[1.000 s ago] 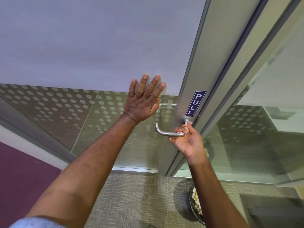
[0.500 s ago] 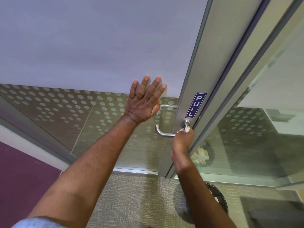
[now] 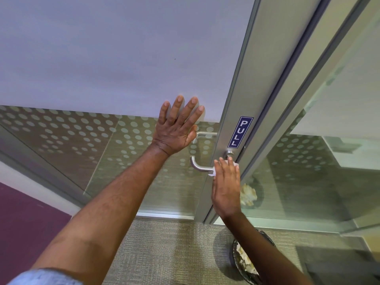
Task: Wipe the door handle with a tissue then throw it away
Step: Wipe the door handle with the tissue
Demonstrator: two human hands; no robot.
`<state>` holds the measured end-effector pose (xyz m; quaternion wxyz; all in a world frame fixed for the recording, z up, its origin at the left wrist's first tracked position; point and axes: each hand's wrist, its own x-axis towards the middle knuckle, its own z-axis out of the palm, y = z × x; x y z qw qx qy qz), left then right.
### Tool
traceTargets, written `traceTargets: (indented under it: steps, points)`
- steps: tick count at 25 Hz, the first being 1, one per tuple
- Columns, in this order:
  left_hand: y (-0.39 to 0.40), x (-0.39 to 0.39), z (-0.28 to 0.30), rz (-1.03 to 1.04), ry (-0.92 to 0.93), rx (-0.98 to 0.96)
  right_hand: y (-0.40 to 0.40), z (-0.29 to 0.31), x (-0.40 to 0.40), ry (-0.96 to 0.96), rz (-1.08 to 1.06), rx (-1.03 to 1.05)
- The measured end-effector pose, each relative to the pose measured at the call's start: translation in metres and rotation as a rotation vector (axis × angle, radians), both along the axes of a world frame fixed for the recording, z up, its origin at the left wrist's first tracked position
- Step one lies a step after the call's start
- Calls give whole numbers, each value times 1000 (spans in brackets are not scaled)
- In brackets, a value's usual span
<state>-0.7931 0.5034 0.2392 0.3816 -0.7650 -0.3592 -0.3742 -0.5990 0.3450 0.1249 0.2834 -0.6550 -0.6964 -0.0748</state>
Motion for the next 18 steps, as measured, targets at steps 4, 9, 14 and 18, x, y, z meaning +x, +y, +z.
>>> traceTargets:
  steps: [4, 9, 14, 18]
  points:
    - [2, 0, -1, 0, -2, 3, 6, 8, -27, -171, 88, -32]
    - [4, 0, -4, -12, 1, 5, 26, 37, -71, -253, -43, -138]
    - [5, -1, -6, -4, 10, 1, 50, 66, -86, -251, -112, -419]
    - [4, 0, -5, 3, 14, -6, 74, 79, -83, -326, -60, -691]
